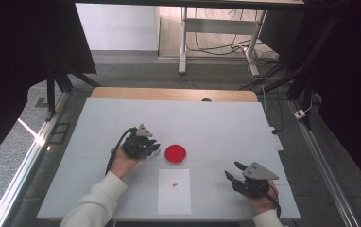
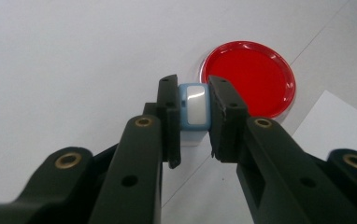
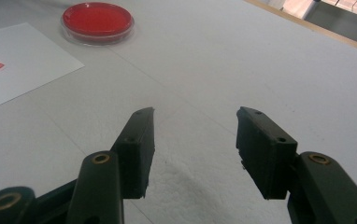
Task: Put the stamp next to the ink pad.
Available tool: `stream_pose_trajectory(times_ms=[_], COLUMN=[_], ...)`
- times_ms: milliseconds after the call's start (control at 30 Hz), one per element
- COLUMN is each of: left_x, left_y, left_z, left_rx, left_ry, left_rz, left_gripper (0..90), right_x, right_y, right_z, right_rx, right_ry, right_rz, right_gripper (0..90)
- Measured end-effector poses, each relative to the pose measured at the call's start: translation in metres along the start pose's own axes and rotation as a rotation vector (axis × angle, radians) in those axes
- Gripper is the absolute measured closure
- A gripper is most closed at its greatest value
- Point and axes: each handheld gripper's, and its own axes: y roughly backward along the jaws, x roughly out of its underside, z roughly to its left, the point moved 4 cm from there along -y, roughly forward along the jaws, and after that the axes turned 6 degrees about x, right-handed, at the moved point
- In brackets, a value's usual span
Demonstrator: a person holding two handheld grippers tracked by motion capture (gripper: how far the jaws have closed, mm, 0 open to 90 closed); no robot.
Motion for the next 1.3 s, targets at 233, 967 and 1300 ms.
stream_pose_trajectory(times_ms=[233, 967, 1300], left_x=[0.000, -0.004, 0.002], left_y=[-0.007, -0.011, 0.013], left_z=[0.002, 0.000, -0.008], left_rx=[0.007, -0.001, -0.004], left_ry=[0.007, -0.004, -0.027], left_rz=[0.020, -0.029, -0.112], left_gripper=[75.5, 51.8, 32.6], right_x=[0.000, 0.000, -0.001], right_y=[-0.001, -0.001, 0.001], right_z=[0.000, -0.001, -0.006], right_rx=[0.006, 0.014, 0.004], right_ry=[-0.004, -0.015, -0.011], right_rz=[0.004, -0.003, -0.014], right_gripper=[46.5, 45.7, 44.8])
